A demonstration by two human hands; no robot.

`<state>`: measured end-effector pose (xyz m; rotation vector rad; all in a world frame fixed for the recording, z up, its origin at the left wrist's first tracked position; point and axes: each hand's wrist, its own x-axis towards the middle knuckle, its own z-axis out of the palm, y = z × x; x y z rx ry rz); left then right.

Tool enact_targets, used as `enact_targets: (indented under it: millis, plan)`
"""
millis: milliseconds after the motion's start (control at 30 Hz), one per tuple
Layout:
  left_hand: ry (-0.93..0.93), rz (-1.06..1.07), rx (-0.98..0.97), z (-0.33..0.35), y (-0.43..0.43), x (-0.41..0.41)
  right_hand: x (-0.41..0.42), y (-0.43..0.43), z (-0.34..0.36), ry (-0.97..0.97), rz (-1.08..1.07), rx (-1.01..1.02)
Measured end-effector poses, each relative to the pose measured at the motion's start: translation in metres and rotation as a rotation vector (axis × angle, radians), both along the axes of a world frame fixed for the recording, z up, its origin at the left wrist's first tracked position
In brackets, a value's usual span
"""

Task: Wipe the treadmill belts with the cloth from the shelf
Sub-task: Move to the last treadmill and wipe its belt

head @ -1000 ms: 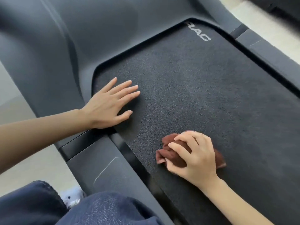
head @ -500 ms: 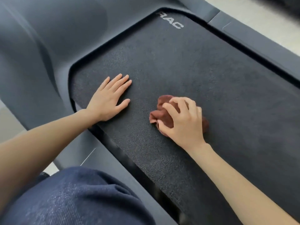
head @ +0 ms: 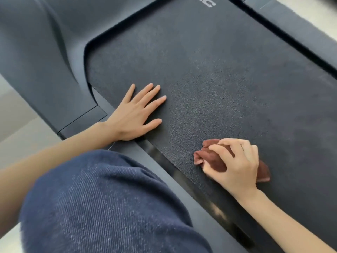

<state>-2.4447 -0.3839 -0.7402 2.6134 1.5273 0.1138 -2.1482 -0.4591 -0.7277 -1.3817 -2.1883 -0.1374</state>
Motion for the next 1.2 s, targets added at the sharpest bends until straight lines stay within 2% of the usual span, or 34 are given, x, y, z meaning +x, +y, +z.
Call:
enact_targets:
  millis: [100,300,367,533,667,733,900,1033,1200]
  plan:
    - [-0.001,0.034,-0.007,0.000,0.001,0.003,-0.005,0.003,0.003,-0.018,-0.028,-0.003]
    - [0.036,0.011,0.001,-0.004,0.001,0.004,-0.052,0.020,0.007,-0.077,-0.271,-0.039]
    - [0.036,-0.006,-0.020,-0.003,-0.003,0.002,-0.053,0.007,0.008,-0.073,-0.253,-0.044]
    - [0.004,-0.049,-0.040,0.003,-0.022,-0.002,-0.007,-0.080,0.022,-0.131,-0.067,-0.127]
    - [0.042,-0.134,-0.043,0.003,-0.030,0.000,0.056,-0.144,0.028,-0.147,-0.272,-0.221]
    - [0.042,-0.184,-0.025,0.000,-0.026,0.003,0.066,-0.150,0.025,-0.167,-0.292,-0.222]
    - [-0.024,-0.263,-0.006,-0.005,-0.021,0.005,0.004,-0.101,0.017,-0.158,-0.166,-0.175]
    - [-0.057,-0.234,-0.035,-0.005,-0.024,0.001,-0.074,-0.050,0.012,-0.111,-0.199,-0.166]
    - [0.037,-0.149,-0.147,0.005,-0.047,0.012,-0.062,-0.078,0.013,-0.030,-0.332,-0.214]
